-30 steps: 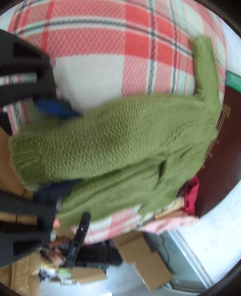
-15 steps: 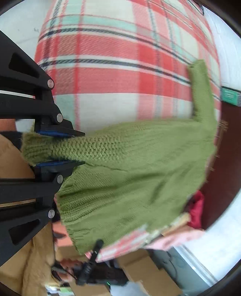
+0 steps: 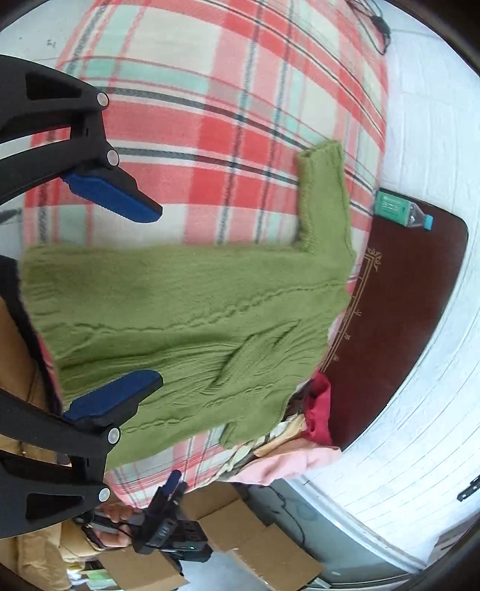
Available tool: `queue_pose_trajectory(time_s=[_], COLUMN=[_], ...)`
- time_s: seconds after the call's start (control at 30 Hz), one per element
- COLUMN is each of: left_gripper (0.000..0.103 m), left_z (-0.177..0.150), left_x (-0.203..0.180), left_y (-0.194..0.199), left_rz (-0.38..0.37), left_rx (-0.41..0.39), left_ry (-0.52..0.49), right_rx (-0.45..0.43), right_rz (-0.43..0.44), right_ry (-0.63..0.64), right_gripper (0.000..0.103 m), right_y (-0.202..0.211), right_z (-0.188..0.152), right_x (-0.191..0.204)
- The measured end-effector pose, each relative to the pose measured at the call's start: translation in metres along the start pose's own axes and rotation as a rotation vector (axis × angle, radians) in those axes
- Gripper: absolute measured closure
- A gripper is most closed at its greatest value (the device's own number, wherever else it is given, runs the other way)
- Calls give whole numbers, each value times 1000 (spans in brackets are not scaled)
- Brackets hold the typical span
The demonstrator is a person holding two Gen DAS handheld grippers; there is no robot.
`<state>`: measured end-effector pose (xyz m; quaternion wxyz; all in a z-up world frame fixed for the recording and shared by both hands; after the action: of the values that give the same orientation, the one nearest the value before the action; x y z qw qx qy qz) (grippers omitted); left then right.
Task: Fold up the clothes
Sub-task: 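Grasp the sweater sleeve cuff with the right gripper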
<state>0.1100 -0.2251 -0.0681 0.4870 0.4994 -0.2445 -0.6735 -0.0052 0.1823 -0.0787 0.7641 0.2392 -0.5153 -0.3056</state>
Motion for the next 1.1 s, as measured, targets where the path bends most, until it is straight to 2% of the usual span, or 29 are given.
queue_pose_trajectory(time_s=[0.1, 0.2, 0.37, 0.5, 0.7, 0.77, 0.83, 0.87, 0.9, 1.0, 1.1], left_gripper=[19, 19, 19, 19, 19, 19, 19, 19, 19, 19, 19], left_z=[20, 39, 70, 89, 102, 103, 102, 102, 101, 98, 97], left_x=[-13, -20, -26, -25, -25, -23, -20, -18, -15, -7, 0], left_y=[-10, -17, -31, -44, -63, -67, -69, -71, -71, -71, -72], left_rz=[-21, -56, -107, -140, -169, -176, -181, -183, -184, -194, -206], left_rx=[-1, -3, -24, -15, 16, 25, 34, 39, 40, 39, 43], left_ry=[-33, -55, -46, -33, -25, -20, -11, -7, -1, 16, 32], right_rx=[-71, -100, -100, -170, -319, -321, -319, -318, -315, -316, -355], right_rz=[79, 110, 108, 87, 151, 127, 89, 69, 78, 118, 68], right_ry=[-113, -211, -339, -351, -446, -459, -458, -458, -476, -499, -482], right_gripper=[29, 29, 29, 29, 29, 31, 41, 54, 57, 58, 51], right_y=[-2, -15, -48, -53, -49, -51, -50, -49, -49, -49, -38], right_z=[30, 59, 86, 100, 115, 120, 123, 124, 122, 114, 104], right_x=[-18, -35, -60, -64, -81, -83, -84, -85, -90, -100, -97])
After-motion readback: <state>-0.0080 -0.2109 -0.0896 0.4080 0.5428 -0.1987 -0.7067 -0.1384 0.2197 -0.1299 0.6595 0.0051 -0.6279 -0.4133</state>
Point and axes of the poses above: each gripper's, at about its wrist camera, not at the fingertips, and y roughly against the way its jaws point, x to its left, z to its top, the point moved 5 cm from there along -y, roughly the way its jaws point, and after that the axes turned 14 degrees about x, right-handed, at the moved point
